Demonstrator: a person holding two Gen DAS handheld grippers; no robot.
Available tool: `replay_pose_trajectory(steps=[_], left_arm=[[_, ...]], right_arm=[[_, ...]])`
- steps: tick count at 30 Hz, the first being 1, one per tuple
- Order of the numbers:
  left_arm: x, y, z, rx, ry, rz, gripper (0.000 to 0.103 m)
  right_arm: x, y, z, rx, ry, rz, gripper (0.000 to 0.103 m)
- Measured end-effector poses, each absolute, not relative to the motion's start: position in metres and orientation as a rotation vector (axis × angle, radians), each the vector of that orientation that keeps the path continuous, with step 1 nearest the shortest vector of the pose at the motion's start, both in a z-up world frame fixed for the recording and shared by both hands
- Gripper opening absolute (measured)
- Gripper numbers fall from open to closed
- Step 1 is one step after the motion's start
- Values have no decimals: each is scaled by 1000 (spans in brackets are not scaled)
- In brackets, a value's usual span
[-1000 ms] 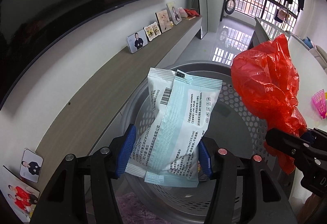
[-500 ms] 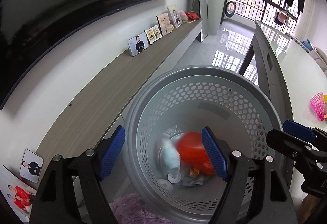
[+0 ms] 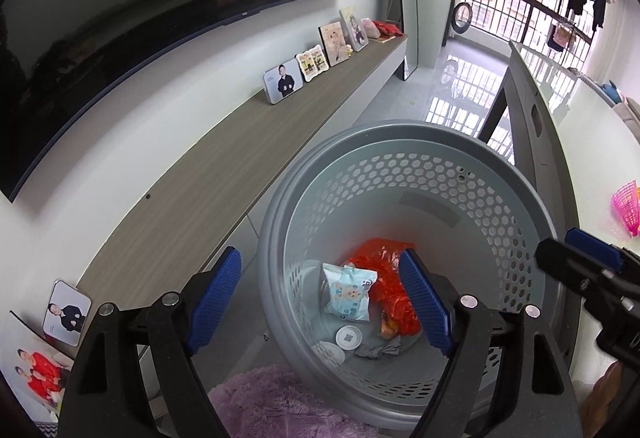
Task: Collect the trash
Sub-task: 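Move both open grippers from the basket toward the toy fish on the table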
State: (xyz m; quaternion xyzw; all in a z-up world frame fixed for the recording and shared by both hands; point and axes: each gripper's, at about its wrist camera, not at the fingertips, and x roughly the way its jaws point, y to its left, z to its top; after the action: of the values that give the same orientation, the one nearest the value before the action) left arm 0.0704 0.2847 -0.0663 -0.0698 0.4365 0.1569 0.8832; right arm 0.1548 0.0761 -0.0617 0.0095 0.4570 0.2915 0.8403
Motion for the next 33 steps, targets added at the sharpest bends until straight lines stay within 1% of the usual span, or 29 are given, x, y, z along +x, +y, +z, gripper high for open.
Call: replay_pose_trajectory(steps=[6, 20, 33], left_arm=[[65, 284, -65, -159, 903, 341, 82], [57, 276, -53, -152, 900, 363, 85], [44, 261, -8, -134, 829, 354, 86]], right_arm=[[157, 72, -65, 41, 975, 604, 69], [155, 63, -61, 74, 933, 577, 71], [145, 33, -44, 146, 880, 520, 71]])
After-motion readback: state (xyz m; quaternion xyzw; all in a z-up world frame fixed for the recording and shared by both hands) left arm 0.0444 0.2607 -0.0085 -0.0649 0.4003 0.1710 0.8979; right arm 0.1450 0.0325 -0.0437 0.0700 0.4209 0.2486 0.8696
